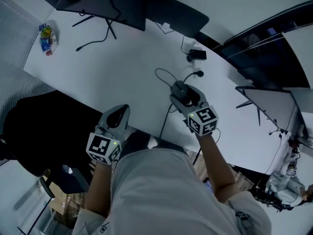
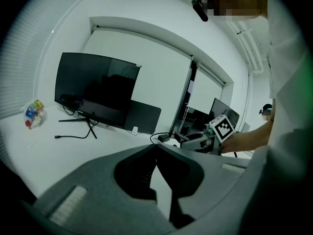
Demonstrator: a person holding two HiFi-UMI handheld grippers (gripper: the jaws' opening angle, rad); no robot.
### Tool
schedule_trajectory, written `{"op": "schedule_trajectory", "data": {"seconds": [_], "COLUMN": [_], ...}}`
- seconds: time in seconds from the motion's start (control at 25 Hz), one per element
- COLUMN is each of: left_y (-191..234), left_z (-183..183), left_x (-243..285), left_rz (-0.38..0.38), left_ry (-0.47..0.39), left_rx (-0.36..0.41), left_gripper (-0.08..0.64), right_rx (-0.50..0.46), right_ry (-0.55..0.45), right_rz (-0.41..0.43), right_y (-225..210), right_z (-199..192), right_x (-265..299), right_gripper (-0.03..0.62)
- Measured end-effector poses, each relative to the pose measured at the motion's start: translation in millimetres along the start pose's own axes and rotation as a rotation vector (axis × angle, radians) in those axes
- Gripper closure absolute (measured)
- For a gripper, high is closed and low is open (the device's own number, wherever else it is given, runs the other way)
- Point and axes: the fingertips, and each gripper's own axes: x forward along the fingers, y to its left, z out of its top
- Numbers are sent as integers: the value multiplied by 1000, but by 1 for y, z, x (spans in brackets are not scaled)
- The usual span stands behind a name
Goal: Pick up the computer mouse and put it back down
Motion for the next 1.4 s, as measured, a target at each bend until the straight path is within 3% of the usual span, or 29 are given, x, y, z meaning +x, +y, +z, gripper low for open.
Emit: {"op": "schedule_trajectory", "data": {"seconds": [0.8,1.4], "left_y": [71,90], "left_z": [-21,-34], "left_x": [-16,-19], "left_rz": [94,133], "left_ry": [44,74], "left_rx": [-69,-102], "left_gripper": [555,555], "right_rx": [-80,-171], "right_ry": [219,326], "right_rz": [64,67], "right_y": [9,10], "right_z": [-61,-88], "right_x": [143,194], "right_gripper": [281,279]}}
